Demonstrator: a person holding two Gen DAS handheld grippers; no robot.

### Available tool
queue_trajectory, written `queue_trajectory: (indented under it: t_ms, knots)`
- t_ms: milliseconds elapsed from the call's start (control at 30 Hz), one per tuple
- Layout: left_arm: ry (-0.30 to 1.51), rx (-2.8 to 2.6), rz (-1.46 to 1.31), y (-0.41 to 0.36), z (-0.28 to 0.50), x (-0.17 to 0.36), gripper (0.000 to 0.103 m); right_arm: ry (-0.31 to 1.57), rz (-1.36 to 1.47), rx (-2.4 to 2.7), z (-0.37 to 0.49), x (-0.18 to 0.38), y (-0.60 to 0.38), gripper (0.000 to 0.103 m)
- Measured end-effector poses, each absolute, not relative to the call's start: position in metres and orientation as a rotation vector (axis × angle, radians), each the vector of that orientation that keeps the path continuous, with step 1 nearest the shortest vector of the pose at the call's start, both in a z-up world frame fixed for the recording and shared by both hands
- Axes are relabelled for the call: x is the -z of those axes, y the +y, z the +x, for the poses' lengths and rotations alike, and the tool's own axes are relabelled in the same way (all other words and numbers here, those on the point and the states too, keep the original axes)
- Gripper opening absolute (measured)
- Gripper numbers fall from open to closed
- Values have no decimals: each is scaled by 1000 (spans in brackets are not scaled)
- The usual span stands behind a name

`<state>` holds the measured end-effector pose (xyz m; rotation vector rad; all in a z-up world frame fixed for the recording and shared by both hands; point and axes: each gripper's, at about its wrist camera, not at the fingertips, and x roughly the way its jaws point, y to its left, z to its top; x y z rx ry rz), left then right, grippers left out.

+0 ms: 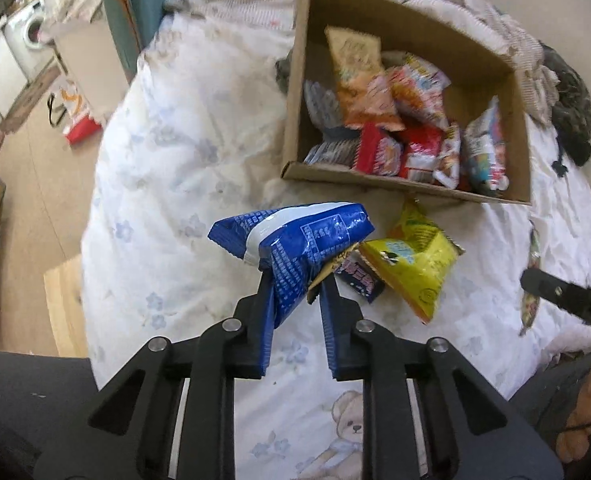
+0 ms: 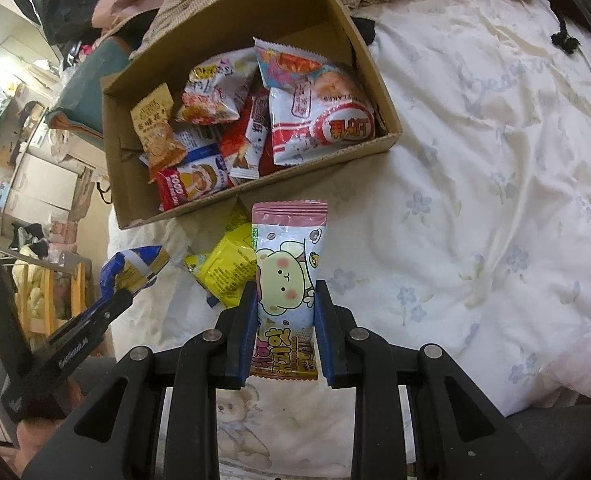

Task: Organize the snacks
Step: 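Grasp the cartoon bear packet with the right gripper while the left gripper grasps the blue biscuit packet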

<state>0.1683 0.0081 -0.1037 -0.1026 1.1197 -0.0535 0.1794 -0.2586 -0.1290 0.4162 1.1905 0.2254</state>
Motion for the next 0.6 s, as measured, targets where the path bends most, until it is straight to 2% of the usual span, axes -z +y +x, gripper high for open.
queue_trajectory:
  t_ms: [267,300,433,600]
  knots:
    - [999,75,-25,-2,152,65,12,1157,381,-226,175,118,-252,28]
    - [984,78,-25,-1,153,60,5,1152,383,-230,175,117,-251,28]
    - [934,91,-31,-2,161,39,3,1125,391,-252,175,110,-249,28]
    - [1041,114,-67,4,185,57,4,1116,412,-249,182,108,-253,28]
